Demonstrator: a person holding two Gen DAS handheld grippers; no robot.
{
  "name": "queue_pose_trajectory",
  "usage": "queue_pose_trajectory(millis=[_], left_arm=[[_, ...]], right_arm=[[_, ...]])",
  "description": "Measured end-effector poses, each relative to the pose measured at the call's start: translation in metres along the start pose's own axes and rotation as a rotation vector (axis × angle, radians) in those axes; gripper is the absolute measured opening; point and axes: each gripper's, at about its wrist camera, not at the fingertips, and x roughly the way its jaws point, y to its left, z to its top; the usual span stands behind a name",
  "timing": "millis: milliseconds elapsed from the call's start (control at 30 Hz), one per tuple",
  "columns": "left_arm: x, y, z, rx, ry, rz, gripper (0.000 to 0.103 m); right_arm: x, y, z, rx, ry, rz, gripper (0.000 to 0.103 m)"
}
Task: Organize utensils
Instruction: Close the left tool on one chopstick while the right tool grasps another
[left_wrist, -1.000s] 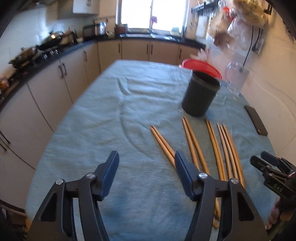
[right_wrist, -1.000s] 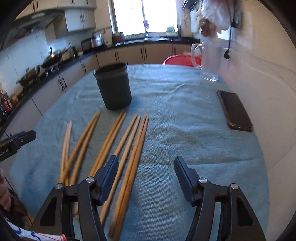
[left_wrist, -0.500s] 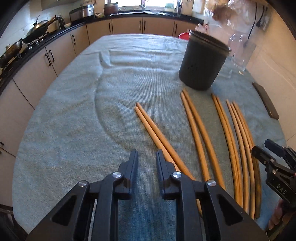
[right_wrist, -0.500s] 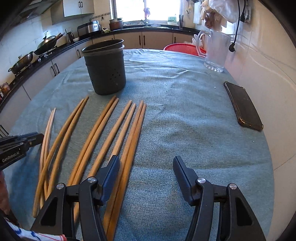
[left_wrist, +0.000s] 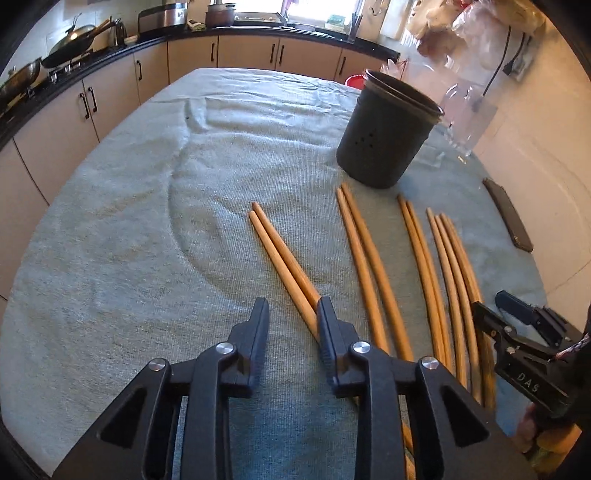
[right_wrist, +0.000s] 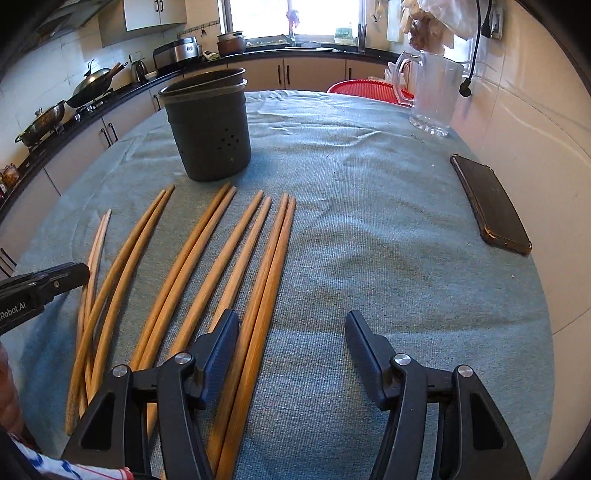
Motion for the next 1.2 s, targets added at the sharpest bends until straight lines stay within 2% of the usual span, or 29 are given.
queue_pose_trajectory(millis=[133,233,300,400,567,633,733,767,900,1000,1100,1133,1200], left_arm=[[-0.002,0.0,-0.001,0.02,0.0,0.02,0.024],[-0.004,-0.002,-0.003,0.043,0.001,0.072,0.024],[0.002,0.0,-0.005,0.056,0.04,0.114,0.011],[0.0,0.004,-0.006,0.085,0.027,0.155,0.01],[-0.014,0.016,-0.005,0.016,0.027,0.042,0.011],[-0.022,0.014,-0.006,0.018,0.005,0.025,0.014],[-0.031,0.006,-0.004,0.031,-0.019,-0.02,0.018],[-0.033,0.004,-0.002,0.035,-0.024,-0.032,0.018],[-0.031,-0.006,0.007,0.047,-0.017,-0.067,0.019],[-0.026,-0.012,0.017,0.035,0.009,-0.096,0.019],[-0.031,-0.023,0.022,0.059,0.0,-0.114,0.019],[-0.034,-0.028,0.023,0.075,-0.01,-0.111,0.02],[-0.035,-0.032,0.025,0.089,-0.027,-0.095,0.034]], right_arm=[[-0.001,-0.004,-0.001,0.012,-0.002,0.0,0.064],[-0.002,-0.007,-0.004,0.011,-0.002,-0.011,0.064],[-0.002,-0.008,-0.005,0.007,-0.001,-0.019,0.064],[-0.003,-0.013,-0.006,0.01,0.002,-0.026,0.064],[-0.007,-0.042,-0.007,0.067,0.017,-0.11,0.064],[-0.013,-0.064,-0.009,0.153,0.008,-0.07,0.064],[-0.02,-0.081,-0.01,0.213,-0.002,-0.011,0.064],[-0.02,-0.083,-0.009,0.214,-0.001,-0.008,0.064],[-0.015,-0.083,-0.002,0.184,0.011,-0.007,0.049],[-0.009,-0.086,0.006,0.183,0.017,-0.004,0.049],[-0.007,-0.092,0.009,0.196,0.024,0.02,0.049],[-0.008,-0.094,0.01,0.2,0.024,0.027,0.049],[-0.009,-0.1,0.011,0.213,0.026,0.045,0.049]])
